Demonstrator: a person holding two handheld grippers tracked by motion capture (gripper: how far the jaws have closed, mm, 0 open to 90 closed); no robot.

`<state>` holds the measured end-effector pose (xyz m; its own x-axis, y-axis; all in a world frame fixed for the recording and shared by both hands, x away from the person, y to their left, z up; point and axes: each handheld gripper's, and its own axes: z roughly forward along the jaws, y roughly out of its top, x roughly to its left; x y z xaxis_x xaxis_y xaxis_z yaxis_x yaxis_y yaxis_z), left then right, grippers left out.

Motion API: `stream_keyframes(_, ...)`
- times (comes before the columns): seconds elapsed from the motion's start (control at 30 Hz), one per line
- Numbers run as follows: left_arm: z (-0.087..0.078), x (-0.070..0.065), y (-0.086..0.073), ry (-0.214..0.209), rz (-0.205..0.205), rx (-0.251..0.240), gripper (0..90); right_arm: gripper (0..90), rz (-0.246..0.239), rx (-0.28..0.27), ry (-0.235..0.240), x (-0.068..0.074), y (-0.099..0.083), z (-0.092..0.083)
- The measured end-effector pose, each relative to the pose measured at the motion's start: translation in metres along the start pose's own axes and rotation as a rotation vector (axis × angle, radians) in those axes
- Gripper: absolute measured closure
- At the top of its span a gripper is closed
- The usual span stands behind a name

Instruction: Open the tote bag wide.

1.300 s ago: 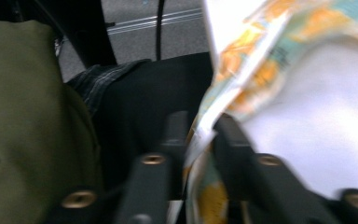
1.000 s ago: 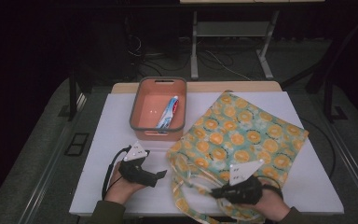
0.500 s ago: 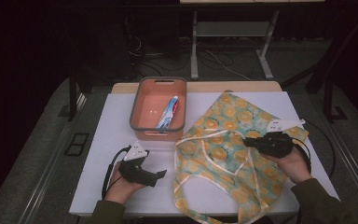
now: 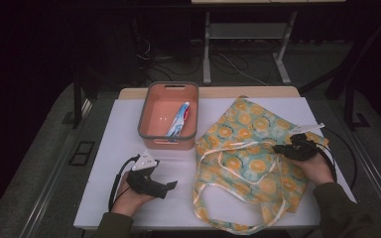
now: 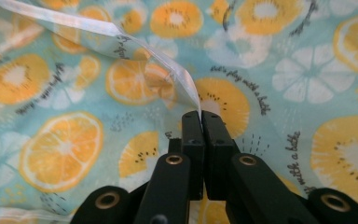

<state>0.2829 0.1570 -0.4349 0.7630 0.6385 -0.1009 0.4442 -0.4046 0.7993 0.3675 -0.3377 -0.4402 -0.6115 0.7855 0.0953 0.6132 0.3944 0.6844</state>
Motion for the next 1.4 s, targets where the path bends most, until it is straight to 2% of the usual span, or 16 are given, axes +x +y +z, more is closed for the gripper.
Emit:
stream_keyframes(0.03, 0.000, 0.000, 0.000, -0.001, 0.000, 0.000, 0.0, 80.8, 0.000, 0.000, 0.000, 0.000, 0.000, 0.000)
stream_keyframes(0.1, 0.000, 0.000, 0.000, 0.000, -0.002, 0.000, 0.0, 70.0, 0.010, -0.015, -0.008, 0.002, 0.002, -0.002)
stream_keyframes(0.13, 0.000, 0.001, 0.000, -0.001, -0.001, 0.001, 0.0, 57.7, 0.022, -0.060, -0.005, 0.004, 0.005, -0.010)
stream_keyframes(0.17, 0.000, 0.000, 0.000, -0.001, -0.001, 0.000, 0.0, 57.7, 0.022, -0.060, -0.005, 0.004, 0.005, -0.010)
stream_keyframes(0.2, 0.000, 0.000, 0.000, -0.002, 0.000, -0.001, 0.0, 47.8, 0.038, -0.101, 0.004, 0.007, 0.009, -0.021)
stream_keyframes(0.27, -0.001, 0.001, 0.000, -0.003, 0.001, -0.002, 0.0, 45.7, 0.030, -0.117, 0.006, 0.010, 0.012, -0.027)
stream_keyframes(0.43, -0.001, 0.001, 0.000, -0.004, 0.003, -0.003, 0.0, 37.3, -0.037, -0.145, 0.116, 0.044, 0.015, -0.051)
stream_keyframes(0.47, -0.001, 0.001, 0.000, -0.005, 0.003, -0.004, 0.0, 37.3, -0.037, -0.145, 0.116, 0.044, 0.015, -0.051)
stream_keyframes(0.53, -0.001, 0.000, 0.000, -0.007, 0.004, -0.003, 0.0, 38.2, -0.075, -0.131, 0.154, 0.059, 0.013, -0.052)
stream_keyframes(0.57, -0.001, 0.000, 0.000, -0.010, 0.005, -0.003, 0.0, 38.5, -0.117, -0.102, 0.202, 0.075, 0.011, -0.048)
stream_keyframes(0.7, 0.000, 0.000, -0.001, -0.021, 0.008, -0.005, 0.0, 42.2, -0.193, -0.054, 0.263, 0.105, 0.004, -0.036)
stream_keyframes(0.73, 0.000, 0.000, -0.001, -0.024, 0.008, -0.004, 0.0, 42.2, -0.193, -0.054, 0.263, 0.105, 0.004, -0.036)
stream_keyframes(0.77, -0.001, 0.000, -0.001, -0.029, 0.010, -0.004, 0.0, 43.8, -0.231, -0.029, 0.282, 0.118, 0.002, -0.029)
stream_keyframes(1.03, -0.002, -0.001, -0.002, -0.037, 0.019, 0.000, 0.0, 54.1, -0.294, 0.022, 0.274, 0.135, -0.003, -0.011)
stream_keyframes(1.3, 0.002, -0.003, -0.003, -0.049, 0.027, 0.011, 0.0, 53.9, -0.358, 0.117, 0.241, 0.145, -0.011, 0.010)
stream_keyframes(1.4, 0.002, -0.002, -0.002, -0.049, 0.030, 0.013, 0.0, 65.7, -0.379, 0.107, 0.216, 0.144, -0.011, 0.011)
